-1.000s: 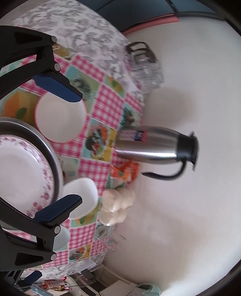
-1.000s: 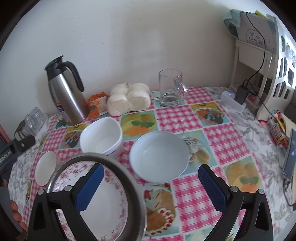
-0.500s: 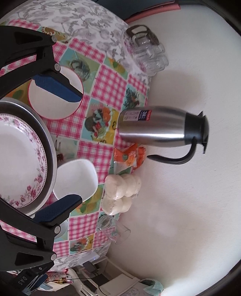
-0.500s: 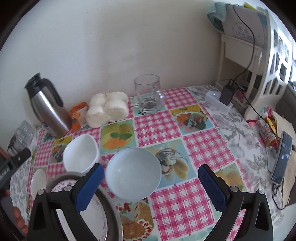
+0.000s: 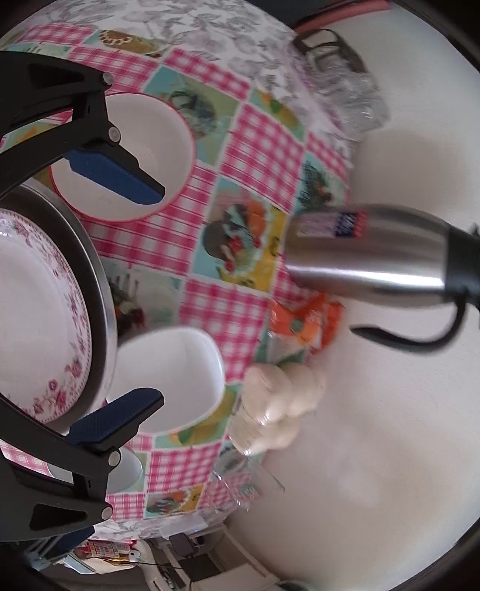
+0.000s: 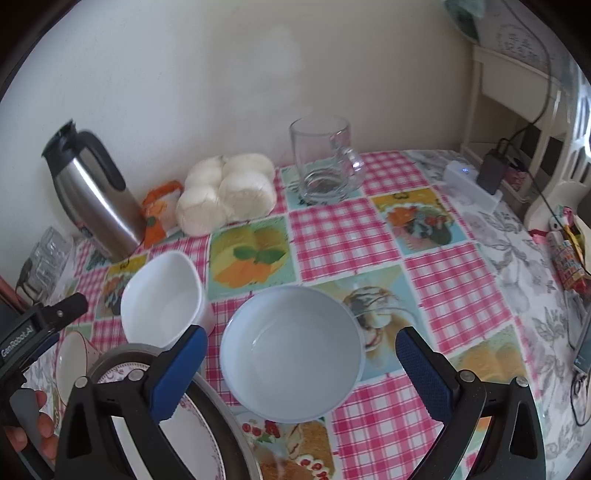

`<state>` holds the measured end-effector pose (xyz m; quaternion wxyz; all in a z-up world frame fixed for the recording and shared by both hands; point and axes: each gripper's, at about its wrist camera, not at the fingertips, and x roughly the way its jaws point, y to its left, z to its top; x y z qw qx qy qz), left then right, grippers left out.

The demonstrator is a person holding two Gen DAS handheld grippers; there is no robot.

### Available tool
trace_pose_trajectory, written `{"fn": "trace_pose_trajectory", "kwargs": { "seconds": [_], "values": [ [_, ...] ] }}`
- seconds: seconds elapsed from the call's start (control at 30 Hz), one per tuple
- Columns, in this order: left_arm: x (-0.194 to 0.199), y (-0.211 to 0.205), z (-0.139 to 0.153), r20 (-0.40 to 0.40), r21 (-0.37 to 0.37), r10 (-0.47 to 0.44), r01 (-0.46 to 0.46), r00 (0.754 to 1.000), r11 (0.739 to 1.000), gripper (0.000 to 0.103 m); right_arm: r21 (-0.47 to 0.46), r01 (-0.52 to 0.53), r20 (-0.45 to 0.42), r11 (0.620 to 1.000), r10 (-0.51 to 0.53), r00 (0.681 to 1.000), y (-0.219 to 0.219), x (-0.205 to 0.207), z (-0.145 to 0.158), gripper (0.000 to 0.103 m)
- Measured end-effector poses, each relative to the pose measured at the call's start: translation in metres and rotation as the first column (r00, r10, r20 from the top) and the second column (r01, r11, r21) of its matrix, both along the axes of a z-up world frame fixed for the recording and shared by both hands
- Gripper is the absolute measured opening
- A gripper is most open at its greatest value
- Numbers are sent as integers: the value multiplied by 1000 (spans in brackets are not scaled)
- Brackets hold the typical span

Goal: Organize plates and bowls
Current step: 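Move the right tool toward the red-rimmed white bowl, then close the right tool on the red-rimmed bowl's rim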

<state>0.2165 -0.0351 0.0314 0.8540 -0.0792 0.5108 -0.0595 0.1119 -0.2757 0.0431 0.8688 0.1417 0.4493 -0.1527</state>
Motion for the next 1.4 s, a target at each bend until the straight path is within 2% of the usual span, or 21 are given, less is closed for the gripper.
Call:
{"fn": "trace_pose_trajectory", "kwargs": {
  "seconds": [0.23,0.53,0.93,1.1,1.13,1.2,1.27,1.4],
  "values": [
    [0,45,-3,-47,-9,100,-101,994,995,100,22,-116,-9,993,116,993,50,14,-12,103],
    [2,105,-17,-113,-23,184,-188,976,982,100,0,-252,12,968,252,968,128,29,-6,103],
    [1,157,-30,-155,-27,224,-231,962,973,99,14,-391,5,920,391,921,218,44,-20,97],
    [3,166,-41,-188,-53,217,-231,958,972,89,29,-393,15,919,393,919,228,52,-26,95],
    [3,167,-43,-193,-54,217,-231,957,972,88,38,-389,15,920,389,921,228,54,-28,94],
    [4,168,-47,-205,-61,208,-224,956,973,80,51,-380,18,923,380,925,227,56,-31,90],
    [4,168,-50,-214,-71,201,-220,956,973,78,60,-374,19,925,374,927,226,58,-34,86],
    [5,168,-56,-226,-91,191,-215,955,972,59,71,-367,26,928,366,930,226,60,-37,80]
  ]
}}
